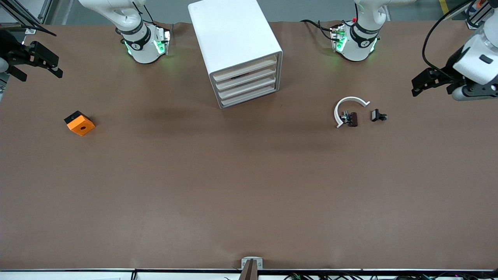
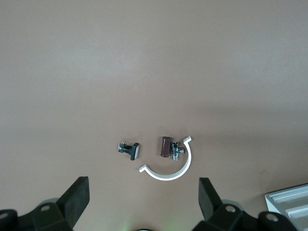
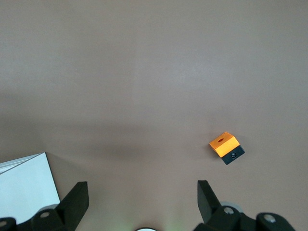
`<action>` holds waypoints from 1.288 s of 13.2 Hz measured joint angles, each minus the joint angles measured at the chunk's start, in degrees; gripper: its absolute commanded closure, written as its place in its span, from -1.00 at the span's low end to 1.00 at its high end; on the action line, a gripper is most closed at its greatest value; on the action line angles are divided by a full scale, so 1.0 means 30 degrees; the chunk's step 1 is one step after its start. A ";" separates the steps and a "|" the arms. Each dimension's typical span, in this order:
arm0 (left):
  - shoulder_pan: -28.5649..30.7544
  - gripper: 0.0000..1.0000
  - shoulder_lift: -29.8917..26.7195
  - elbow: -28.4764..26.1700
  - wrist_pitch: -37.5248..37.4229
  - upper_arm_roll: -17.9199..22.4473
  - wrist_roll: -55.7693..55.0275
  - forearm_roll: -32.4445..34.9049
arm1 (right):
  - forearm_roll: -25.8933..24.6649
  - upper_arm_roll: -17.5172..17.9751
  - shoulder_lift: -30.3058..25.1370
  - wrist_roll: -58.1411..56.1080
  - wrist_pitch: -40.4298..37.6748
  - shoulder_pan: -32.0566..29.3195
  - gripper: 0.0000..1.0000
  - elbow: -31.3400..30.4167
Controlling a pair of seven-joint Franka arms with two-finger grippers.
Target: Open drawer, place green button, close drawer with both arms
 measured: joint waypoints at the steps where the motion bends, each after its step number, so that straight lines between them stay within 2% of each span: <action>1: 0.0365 -1.00 -0.0054 -0.0033 -0.0023 -0.0439 0.0000 0.0000 | 0.0000 0.0000 0.0000 0.0000 0.0000 0.0004 -1.00 0.0002; 9: 0.0969 -1.00 -0.0204 0.1045 -0.1379 -0.0508 0.0033 -0.0763 | -0.0001 0.0006 0.0009 0.0000 0.0006 0.0316 -1.00 0.0008; 17: 0.0976 -1.00 -0.0155 0.1083 -0.1649 -0.0504 0.0920 -0.0768 | -0.0002 0.0005 0.0049 0.0000 0.0008 0.0385 -1.00 0.0144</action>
